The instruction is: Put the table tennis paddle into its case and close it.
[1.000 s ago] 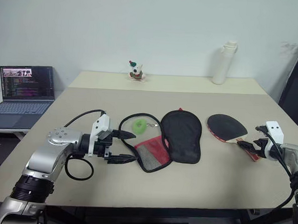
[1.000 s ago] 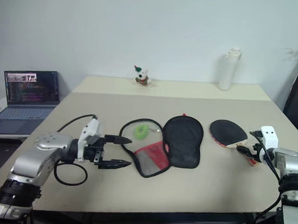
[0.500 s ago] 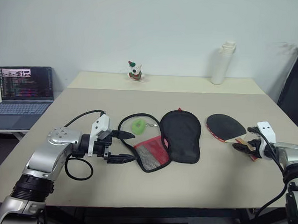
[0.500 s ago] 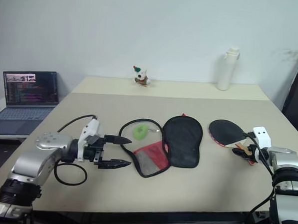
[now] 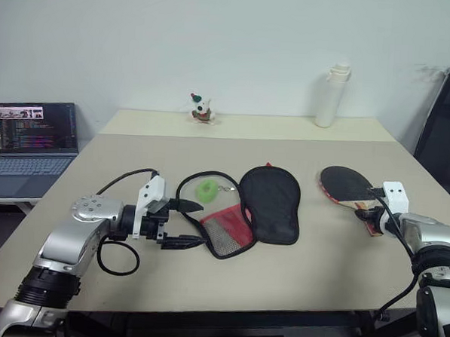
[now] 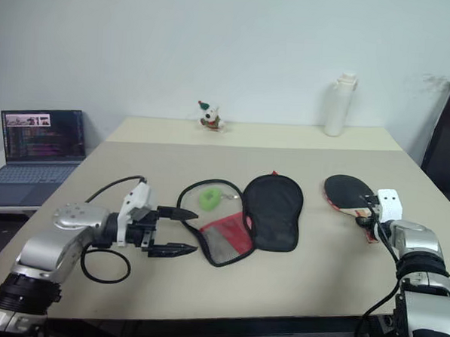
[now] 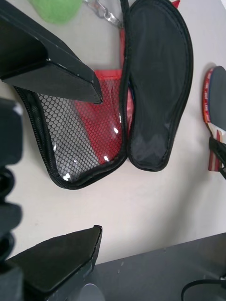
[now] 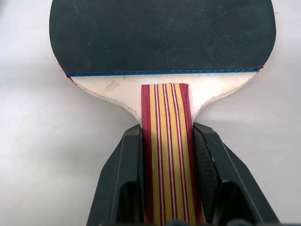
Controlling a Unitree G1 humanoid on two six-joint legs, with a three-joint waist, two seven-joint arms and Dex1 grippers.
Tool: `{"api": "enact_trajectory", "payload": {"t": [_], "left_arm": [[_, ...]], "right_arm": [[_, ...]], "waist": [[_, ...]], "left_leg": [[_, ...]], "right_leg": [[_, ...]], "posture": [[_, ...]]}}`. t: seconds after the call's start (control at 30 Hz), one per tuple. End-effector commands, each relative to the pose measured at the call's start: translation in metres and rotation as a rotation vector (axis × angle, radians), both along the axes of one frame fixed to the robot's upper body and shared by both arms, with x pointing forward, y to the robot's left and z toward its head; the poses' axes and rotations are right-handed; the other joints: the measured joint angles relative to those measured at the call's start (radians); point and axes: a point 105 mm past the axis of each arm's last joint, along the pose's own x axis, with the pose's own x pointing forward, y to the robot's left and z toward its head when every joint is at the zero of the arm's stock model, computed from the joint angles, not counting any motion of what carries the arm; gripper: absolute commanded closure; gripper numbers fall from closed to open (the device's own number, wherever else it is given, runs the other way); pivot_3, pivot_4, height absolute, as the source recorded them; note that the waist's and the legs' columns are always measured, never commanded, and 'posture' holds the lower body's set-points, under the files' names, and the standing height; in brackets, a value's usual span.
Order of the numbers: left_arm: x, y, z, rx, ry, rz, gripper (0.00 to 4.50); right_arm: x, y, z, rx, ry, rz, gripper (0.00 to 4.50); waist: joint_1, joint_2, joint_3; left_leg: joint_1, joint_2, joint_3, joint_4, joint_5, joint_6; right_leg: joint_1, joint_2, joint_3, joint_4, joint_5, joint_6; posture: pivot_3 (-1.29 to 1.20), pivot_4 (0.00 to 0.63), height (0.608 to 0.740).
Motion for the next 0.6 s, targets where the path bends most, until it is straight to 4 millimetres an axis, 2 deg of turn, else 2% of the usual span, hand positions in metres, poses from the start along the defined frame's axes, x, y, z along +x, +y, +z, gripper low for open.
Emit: {"api": "enact_trajectory", "payload": {"t": [0.03,0.07,0.17,0.27,0.33,0.37,0.47,0.6], "left_arm": [[-0.003,0.001,0.01,-0.003,-0.046,0.001,0.0],[-0.003,0.001,0.01,-0.004,-0.045,0.004,0.0],[-0.005,0.003,0.008,-0.006,-0.041,0.011,0.0],[-0.006,0.004,0.007,-0.009,-0.038,0.016,0.0],[-0.006,0.004,0.007,-0.01,-0.037,0.017,0.0],[-0.006,0.004,0.007,-0.011,-0.036,0.017,0.0],[-0.007,0.003,0.007,-0.014,-0.035,0.016,0.0],[-0.007,0.002,0.007,-0.017,-0.036,0.012,0.0]], "right_arm": [[0.009,0.013,0.061,0.034,-0.204,0.005,3.44],[0.008,0.019,0.07,0.041,-0.228,0.013,3.44],[-0.001,0.051,0.092,0.091,-0.287,0.068,3.44],[-0.015,0.096,0.098,0.152,-0.305,0.139,3.44],[-0.023,0.118,0.094,0.19,-0.294,0.161,3.44],[-0.029,0.137,0.087,0.221,-0.277,0.179,3.44],[-0.042,0.178,0.074,0.292,-0.241,0.196,3.44],[-0.049,0.208,0.06,0.327,-0.203,0.195,3.44]], "waist": [[0.0,0.0,0.0],[-0.001,0.0,0.0],[-0.002,0.001,0.0],[0.0,0.001,0.0],[0.001,0.001,0.0],[0.004,0.001,0.0],[0.005,0.001,0.0],[0.004,0.001,0.0]], "left_leg": [[-0.001,0.0,0.001,0.0,0.0,0.0],[-0.005,0.0,0.001,0.0,0.0,0.0],[-0.01,0.002,0.003,0.0,0.0,0.0],[-0.01,0.005,0.001,-0.001,0.0,0.0],[-0.01,0.005,0.0,-0.001,0.0,0.0],[-0.01,0.006,0.0,-0.001,0.0,0.0],[-0.01,0.005,-0.001,-0.001,0.0,0.0],[-0.01,0.004,0.0,0.0,0.0,0.0]], "right_leg": [[-0.002,0.0,0.001,0.0,0.0,-0.001],[-0.006,0.0,0.002,0.001,0.001,-0.001],[-0.013,0.002,0.004,0.003,0.001,-0.001],[-0.013,0.005,0.003,0.003,0.001,-0.001],[-0.013,0.006,0.002,0.003,0.001,-0.001],[-0.013,0.006,0.002,0.003,0.001,-0.001],[-0.013,0.005,0.001,0.004,0.001,-0.001],[-0.013,0.004,0.002,0.003,0.001,-0.001]], "posture": [[0.0,0.15,0.74],[0.0,0.15,0.74],[0.0,0.15,0.74],[0.0,0.15,0.74],[0.0,0.15,0.74],[0.0,0.15,0.74],[0.0,0.15,0.74],[0.0,0.15,0.74]]}}
